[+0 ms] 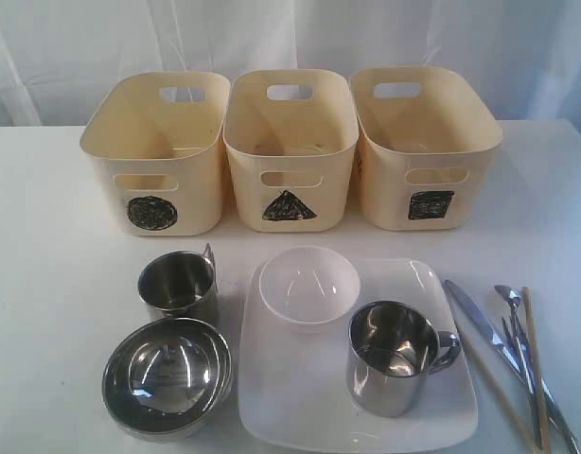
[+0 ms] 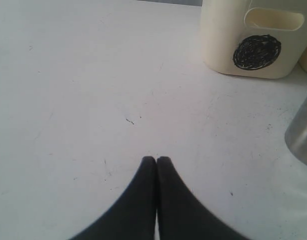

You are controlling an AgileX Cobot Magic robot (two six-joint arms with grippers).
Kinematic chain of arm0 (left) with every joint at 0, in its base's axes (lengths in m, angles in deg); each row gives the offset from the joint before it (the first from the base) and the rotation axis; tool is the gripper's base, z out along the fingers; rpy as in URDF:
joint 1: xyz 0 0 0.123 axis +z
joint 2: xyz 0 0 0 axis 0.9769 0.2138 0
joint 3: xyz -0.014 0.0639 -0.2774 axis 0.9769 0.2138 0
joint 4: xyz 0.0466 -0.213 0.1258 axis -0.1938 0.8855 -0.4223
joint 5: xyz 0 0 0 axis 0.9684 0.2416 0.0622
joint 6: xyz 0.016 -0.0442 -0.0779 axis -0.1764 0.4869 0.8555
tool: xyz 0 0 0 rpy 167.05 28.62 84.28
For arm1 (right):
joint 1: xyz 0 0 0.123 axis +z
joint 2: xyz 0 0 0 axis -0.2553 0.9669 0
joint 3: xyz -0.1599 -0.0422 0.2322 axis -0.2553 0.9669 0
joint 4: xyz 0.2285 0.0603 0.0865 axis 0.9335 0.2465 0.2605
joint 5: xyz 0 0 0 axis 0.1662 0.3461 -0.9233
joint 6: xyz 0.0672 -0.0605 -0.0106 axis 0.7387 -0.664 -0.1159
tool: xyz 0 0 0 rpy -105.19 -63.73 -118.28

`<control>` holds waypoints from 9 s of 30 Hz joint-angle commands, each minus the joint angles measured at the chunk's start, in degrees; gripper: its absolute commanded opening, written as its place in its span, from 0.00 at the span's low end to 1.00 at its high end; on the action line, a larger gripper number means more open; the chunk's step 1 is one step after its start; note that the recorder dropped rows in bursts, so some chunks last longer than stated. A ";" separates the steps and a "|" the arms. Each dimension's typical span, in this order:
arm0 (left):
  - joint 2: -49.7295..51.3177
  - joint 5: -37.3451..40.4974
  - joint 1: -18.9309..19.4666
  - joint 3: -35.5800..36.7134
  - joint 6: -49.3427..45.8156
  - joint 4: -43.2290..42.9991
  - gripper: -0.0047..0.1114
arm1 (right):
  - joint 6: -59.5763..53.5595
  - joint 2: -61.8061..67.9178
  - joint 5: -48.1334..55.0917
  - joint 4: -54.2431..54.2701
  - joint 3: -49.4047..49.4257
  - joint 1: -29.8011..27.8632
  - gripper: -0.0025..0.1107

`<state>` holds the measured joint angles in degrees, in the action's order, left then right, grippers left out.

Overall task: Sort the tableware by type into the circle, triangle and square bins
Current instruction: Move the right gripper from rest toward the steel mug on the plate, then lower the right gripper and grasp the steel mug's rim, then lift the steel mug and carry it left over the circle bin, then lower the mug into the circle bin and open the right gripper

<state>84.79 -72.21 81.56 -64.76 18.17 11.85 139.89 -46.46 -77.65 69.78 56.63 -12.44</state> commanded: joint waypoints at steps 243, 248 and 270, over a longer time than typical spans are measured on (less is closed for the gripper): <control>-0.27 -0.21 -0.05 0.23 -0.05 0.19 0.04 | -142.89 118.14 47.53 83.80 -102.00 23.41 0.32; -0.27 -0.21 -0.05 0.23 -0.05 0.19 0.04 | -126.54 112.04 47.73 68.50 -102.00 22.32 0.02; -0.27 -0.21 -0.05 0.23 -0.05 0.19 0.04 | -80.20 72.26 60.38 25.49 -63.85 20.41 0.02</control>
<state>84.79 -72.21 81.56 -64.76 18.17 11.85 56.48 32.49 -16.44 95.29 -13.35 8.14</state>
